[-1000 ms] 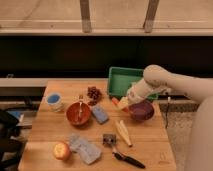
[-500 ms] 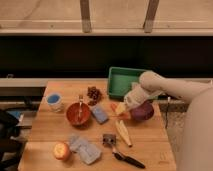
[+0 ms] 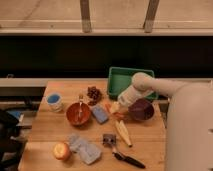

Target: Place pepper in table surface

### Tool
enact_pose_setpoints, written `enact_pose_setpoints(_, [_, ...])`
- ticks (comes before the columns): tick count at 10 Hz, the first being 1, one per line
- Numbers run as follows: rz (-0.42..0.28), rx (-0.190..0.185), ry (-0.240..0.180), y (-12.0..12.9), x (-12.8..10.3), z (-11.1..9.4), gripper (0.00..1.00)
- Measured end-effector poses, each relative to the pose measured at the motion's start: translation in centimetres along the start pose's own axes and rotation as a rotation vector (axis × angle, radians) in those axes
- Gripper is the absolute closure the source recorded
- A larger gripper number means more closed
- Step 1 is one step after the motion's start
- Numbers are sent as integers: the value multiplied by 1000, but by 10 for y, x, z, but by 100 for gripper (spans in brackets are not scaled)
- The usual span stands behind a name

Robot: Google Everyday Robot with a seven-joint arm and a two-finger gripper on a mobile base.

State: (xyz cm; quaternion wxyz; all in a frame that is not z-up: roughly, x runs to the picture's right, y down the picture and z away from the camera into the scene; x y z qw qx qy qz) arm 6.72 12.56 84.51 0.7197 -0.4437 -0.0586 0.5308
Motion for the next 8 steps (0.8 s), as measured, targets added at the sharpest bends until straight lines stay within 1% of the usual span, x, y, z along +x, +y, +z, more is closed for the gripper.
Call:
enact_pose_setpoints(1, [4, 4, -1, -5, -1, 2, 23])
enact_pose_setpoints(3, [6, 14, -18, -13, -5, 4, 23])
enact_pose_setpoints(4, [-2, 23, -49, -15, -12, -3, 23])
enact_pose_setpoints(5, [-6, 30, -95, -13, -21, -14, 23])
enact_pose_setpoints(6, [-6, 36, -131, -12, -26, -23, 23])
enact_pose_setpoints(7, [-3, 42, -156, -14, -28, -29, 23])
enact_pose_setpoints(8, [-6, 39, -154, -12, -29, -27, 23])
